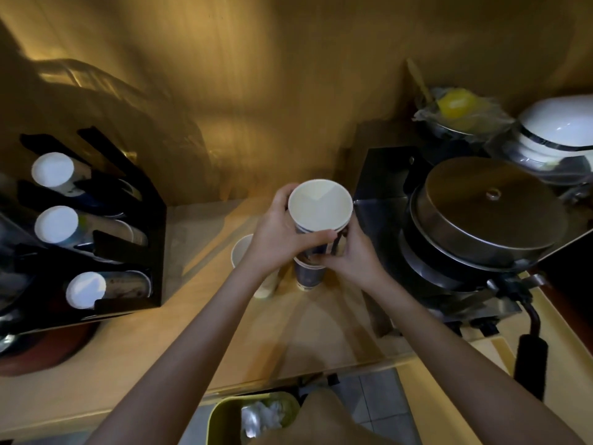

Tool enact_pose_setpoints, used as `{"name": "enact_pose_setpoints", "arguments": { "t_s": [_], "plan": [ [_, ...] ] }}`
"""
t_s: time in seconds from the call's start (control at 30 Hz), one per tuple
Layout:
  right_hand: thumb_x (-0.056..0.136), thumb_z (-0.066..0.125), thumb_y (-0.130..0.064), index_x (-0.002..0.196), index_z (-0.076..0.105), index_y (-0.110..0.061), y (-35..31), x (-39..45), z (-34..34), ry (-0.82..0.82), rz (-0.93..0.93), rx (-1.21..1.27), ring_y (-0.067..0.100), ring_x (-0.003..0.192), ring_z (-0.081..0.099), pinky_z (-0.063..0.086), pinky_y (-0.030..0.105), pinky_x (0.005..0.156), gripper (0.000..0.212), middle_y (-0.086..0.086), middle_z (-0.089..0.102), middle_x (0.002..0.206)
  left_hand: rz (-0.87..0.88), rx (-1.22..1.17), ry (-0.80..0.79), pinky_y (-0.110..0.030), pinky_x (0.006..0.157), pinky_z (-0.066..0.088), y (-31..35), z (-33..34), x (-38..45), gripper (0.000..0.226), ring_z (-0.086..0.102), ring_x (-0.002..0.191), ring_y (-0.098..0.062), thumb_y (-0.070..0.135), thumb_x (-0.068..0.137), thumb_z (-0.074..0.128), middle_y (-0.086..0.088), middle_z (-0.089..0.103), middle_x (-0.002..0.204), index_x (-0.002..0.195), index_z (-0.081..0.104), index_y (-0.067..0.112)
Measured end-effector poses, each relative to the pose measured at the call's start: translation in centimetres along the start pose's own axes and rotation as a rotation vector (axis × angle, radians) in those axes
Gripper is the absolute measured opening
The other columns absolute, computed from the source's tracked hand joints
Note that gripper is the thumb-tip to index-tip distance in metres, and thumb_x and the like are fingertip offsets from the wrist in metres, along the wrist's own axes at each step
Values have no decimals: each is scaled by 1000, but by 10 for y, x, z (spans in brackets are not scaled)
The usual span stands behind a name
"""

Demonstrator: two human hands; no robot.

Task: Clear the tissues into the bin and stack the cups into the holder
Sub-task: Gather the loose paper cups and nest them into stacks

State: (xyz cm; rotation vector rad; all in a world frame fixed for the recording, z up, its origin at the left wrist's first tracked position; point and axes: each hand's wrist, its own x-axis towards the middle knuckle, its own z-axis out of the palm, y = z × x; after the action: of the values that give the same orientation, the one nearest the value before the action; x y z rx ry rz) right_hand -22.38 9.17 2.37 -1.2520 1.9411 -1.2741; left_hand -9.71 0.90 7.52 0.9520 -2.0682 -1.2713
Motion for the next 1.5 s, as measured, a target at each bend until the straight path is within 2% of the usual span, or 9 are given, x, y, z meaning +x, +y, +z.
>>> {"name": "enact_pose_setpoints", "arguments": {
  "t_s": [0.13, 0.6, 0.7, 0.77, 0.87, 0.93, 1.07, 1.2, 1.5],
  "plan": [
    [58, 87, -20, 139, 24, -14, 25, -1, 5, -73, 23, -9, 4, 120, 37, 33, 12, 94, 102, -10, 39, 127, -10, 234, -28, -24, 83, 38, -25, 12, -2, 83, 50, 111, -13, 34, 57, 85, 0, 55, 125, 126, 45, 17],
    [75, 74, -12, 137, 31, -14, 59, -3, 19, -257, 365, 151, 12, 114, 47, 38, 25, 93, 75, -5, 48, 121, -98, 854, -290, -46, 115, 11, -43, 24, 20, 94, 12, 144, -28, 59, 68, 65, -13, 30, 150, 136, 34, 1],
    [83, 53, 1, 105, 54, -10, 62, -1, 24, -199, 563, 267, 12, 82, 58, 45, 22, 70, 25, 0, 62, 88, -121, 827, -303, -47, 116, 9, -43, 29, 21, 112, 9, 145, -29, 59, 62, 71, -14, 23, 153, 142, 19, 1],
    [87, 42, 0, 81, 57, -12, 64, -3, 29, -140, 779, 434, 11, 60, 54, 42, 22, 57, 20, 2, 59, 63, -93, 794, -295, -47, 118, 10, -45, 32, 21, 123, 9, 145, -30, 58, 57, 75, -14, 17, 155, 146, 6, 7],
    [98, 33, -26, 112, 59, -3, 64, -5, 34, 17, 1141, 917, 34, 86, 60, 54, 34, 77, 38, 24, 61, 86, -21, 782, -325, -44, 117, 17, -46, 41, 23, 121, 11, 144, -32, 48, 58, 79, -17, 16, 155, 147, 4, 14],
    [99, 32, -35, 123, 45, 11, 55, -4, 35, 90, 1229, 1169, 42, 123, 48, 38, 44, 105, 54, 32, 51, 126, -28, 773, -351, -42, 114, 25, -46, 47, 23, 114, 17, 141, -33, 39, 61, 79, -18, 20, 152, 147, 8, 15],
    [94, 48, -31, 126, 40, 8, 34, -1, 33, 193, 1222, 1428, 37, 130, 43, 34, 47, 109, 52, 29, 43, 138, -34, 717, -312, -42, 106, 37, -43, 50, 24, 107, 27, 134, -34, 31, 62, 79, -17, 28, 145, 145, 15, 16],
    [83, 62, -36, 127, 48, 0, 17, 10, 28, 206, 1165, 1369, 30, 112, 56, 50, 39, 82, 59, 22, 57, 109, 24, 559, -157, -40, 102, 40, -30, 37, 22, 105, 31, 131, -31, 34, 61, 80, -15, 30, 142, 144, 19, 17],
    [73, 61, -46, 120, 56, -11, -64, 45, 45, 6, 752, 1399, 25, 98, 65, 60, 33, 69, 59, 13, 71, 105, 97, 159, 185, -23, 107, 20, -11, -49, 10, 107, 19, 141, -13, 33, 61, 82, -2, 21, 153, 145, 16, 29]
  ]
}}
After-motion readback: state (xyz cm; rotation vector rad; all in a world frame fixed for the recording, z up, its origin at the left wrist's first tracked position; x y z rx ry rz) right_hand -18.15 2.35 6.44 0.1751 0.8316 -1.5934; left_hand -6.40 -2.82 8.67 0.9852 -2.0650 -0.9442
